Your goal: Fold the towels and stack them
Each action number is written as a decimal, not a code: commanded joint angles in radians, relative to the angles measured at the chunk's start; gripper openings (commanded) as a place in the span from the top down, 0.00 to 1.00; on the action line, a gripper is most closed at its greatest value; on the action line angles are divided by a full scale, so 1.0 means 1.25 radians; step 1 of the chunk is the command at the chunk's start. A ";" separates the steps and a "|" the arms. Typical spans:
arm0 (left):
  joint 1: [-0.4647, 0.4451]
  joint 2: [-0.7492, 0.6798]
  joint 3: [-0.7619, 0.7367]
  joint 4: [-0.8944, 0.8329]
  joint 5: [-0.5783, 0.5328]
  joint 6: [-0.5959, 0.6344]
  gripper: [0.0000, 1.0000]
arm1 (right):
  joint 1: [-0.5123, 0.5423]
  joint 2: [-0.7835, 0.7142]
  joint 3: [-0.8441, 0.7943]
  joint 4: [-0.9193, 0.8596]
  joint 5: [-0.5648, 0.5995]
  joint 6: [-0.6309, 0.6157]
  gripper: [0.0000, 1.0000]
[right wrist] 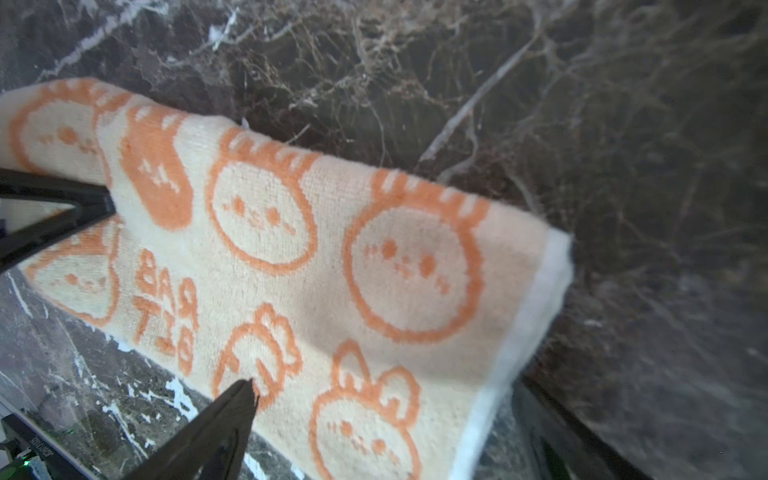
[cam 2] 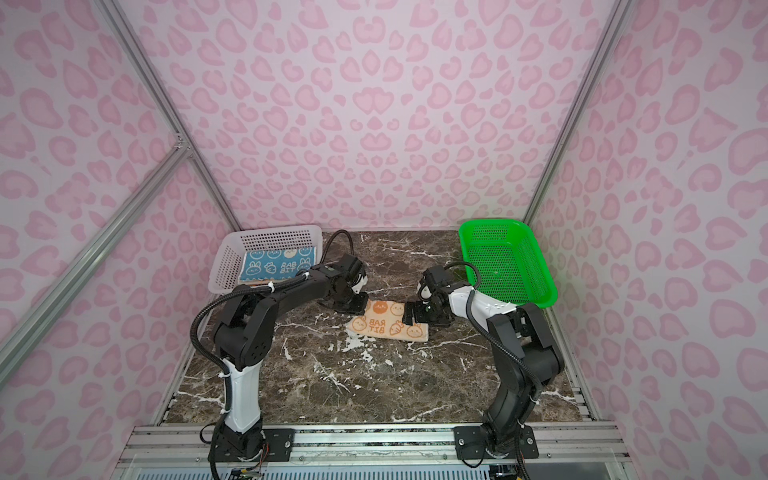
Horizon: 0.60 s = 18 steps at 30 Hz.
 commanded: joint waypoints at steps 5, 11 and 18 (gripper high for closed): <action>0.029 -0.044 0.075 -0.140 -0.093 0.036 0.96 | 0.004 -0.033 0.012 -0.023 -0.003 -0.004 0.02; 0.070 -0.057 0.156 -0.213 -0.176 0.068 0.96 | 0.027 -0.031 0.059 -0.011 -0.016 -0.005 0.02; 0.121 -0.048 0.293 -0.253 -0.286 0.111 0.96 | 0.082 -0.006 0.195 0.003 -0.011 -0.009 0.02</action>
